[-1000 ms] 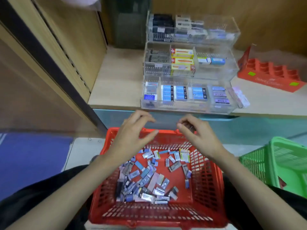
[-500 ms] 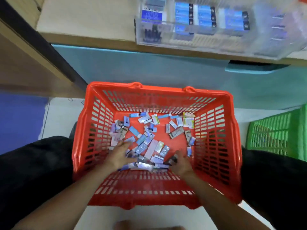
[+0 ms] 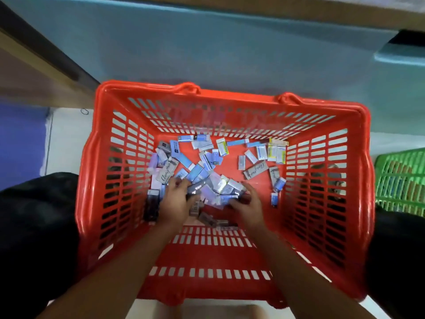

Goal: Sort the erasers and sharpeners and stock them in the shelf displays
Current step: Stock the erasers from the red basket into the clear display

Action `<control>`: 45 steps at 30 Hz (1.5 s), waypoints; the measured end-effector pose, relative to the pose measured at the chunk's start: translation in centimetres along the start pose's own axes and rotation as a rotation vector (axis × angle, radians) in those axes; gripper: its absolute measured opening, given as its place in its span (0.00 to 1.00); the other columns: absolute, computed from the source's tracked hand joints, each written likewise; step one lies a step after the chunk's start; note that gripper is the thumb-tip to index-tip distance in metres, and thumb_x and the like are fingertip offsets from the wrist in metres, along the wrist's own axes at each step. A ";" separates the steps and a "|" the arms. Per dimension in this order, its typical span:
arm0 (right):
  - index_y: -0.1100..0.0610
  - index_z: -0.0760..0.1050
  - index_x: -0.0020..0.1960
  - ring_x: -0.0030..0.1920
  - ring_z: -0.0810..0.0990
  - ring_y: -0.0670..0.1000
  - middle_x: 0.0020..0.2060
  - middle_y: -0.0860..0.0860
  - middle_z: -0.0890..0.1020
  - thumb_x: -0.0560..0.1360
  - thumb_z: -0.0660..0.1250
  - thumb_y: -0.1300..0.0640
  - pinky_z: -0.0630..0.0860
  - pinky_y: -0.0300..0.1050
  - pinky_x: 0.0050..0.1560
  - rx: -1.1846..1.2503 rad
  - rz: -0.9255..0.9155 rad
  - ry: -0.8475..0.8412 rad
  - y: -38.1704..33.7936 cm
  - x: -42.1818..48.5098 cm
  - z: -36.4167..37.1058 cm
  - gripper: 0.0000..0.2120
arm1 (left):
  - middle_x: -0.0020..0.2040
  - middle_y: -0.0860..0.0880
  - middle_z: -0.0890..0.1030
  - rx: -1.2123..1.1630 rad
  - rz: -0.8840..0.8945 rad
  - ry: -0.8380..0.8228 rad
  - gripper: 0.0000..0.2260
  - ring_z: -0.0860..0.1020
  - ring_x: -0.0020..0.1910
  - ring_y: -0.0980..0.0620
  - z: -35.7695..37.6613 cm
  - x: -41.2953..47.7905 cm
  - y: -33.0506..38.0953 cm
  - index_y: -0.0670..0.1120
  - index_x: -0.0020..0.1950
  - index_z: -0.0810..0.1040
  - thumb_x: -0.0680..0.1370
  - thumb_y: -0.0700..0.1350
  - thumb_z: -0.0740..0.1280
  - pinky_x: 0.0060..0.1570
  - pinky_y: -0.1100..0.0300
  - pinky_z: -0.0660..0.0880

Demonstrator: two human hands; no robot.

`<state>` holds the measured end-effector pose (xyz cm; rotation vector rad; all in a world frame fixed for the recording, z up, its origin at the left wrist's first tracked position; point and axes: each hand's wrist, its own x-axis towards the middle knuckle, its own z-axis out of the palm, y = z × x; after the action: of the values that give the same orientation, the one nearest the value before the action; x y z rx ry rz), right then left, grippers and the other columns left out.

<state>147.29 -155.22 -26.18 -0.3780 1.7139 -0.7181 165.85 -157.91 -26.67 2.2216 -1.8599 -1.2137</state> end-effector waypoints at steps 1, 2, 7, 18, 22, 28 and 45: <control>0.57 0.66 0.68 0.53 0.78 0.53 0.56 0.58 0.78 0.68 0.67 0.77 0.77 0.42 0.52 0.003 0.000 0.015 -0.2 0.3 -0.3 0.32 | 0.62 0.43 0.69 0.016 -0.022 0.003 0.18 0.74 0.58 0.41 -0.1 0.2 -0.1 0.44 0.62 0.75 0.75 0.50 0.69 0.50 0.49 0.75; 0.57 0.66 0.69 0.53 0.77 0.52 0.55 0.57 0.78 0.69 0.67 0.77 0.77 0.40 0.52 -0.013 0.009 0.014 -0.7 0.3 -0.5 0.33 | 0.61 0.43 0.69 0.060 -0.035 -0.014 0.19 0.73 0.59 0.42 -0.2 0.4 -0.1 0.45 0.62 0.75 0.75 0.52 0.69 0.50 0.49 0.75; 0.50 0.54 0.75 0.61 0.71 0.52 0.63 0.56 0.69 0.67 0.74 0.69 0.71 0.46 0.62 -0.137 0.016 -0.051 -1.2 1.1 2.1 0.44 | 0.61 0.48 0.69 0.199 -0.118 -0.156 0.26 0.69 0.62 0.46 -0.5 0.9 1.1 0.47 0.63 0.68 0.71 0.60 0.69 0.46 0.52 0.72; 0.52 0.66 0.56 0.41 0.78 0.48 0.44 0.54 0.78 0.71 0.65 0.72 0.76 0.33 0.37 -0.182 0.036 -0.018 -1.4 2.1 1.5 0.21 | 0.38 0.46 0.73 0.034 -0.103 -0.272 0.14 0.75 0.41 0.43 -2.1 2.0 1.1 0.44 0.46 0.73 0.76 0.54 0.67 0.38 0.53 0.69; 0.53 0.65 0.58 0.43 0.78 0.50 0.45 0.53 0.78 0.71 0.66 0.72 0.76 0.39 0.40 -0.129 0.067 -0.080 -2.5 0.3 0.6 0.22 | 0.48 0.34 0.79 -0.188 -0.161 -0.242 0.14 0.77 0.49 0.38 -2.7 1.2 0.8 0.36 0.52 0.78 0.78 0.47 0.66 0.41 0.54 0.69; 0.49 0.65 0.62 0.53 0.78 0.53 0.51 0.52 0.80 0.67 0.71 0.72 0.74 0.46 0.53 -0.037 0.082 -0.216 -5.9 -3.2 -0.3 0.31 | 0.52 0.46 0.77 -0.477 -0.180 -0.282 0.13 0.73 0.50 0.50 -6.1 -1.3 3.4 0.36 0.62 0.76 0.78 0.36 0.65 0.43 0.67 0.70; 0.59 0.72 0.48 0.21 0.67 0.42 0.28 0.50 0.71 0.71 0.72 0.62 0.63 0.33 0.22 -0.281 -0.568 -0.293 -24.8 -17.8 -4.5 0.10 | 0.41 0.50 0.80 -0.696 0.293 -0.308 0.06 0.77 0.38 0.58 -24.4 -10.7 16.4 0.48 0.50 0.78 0.79 0.39 0.63 0.39 0.65 0.73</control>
<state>144.78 -162.21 3.77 -1.1406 1.4315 -0.7755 165.48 -165.00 3.78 1.4126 -1.4307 -1.8416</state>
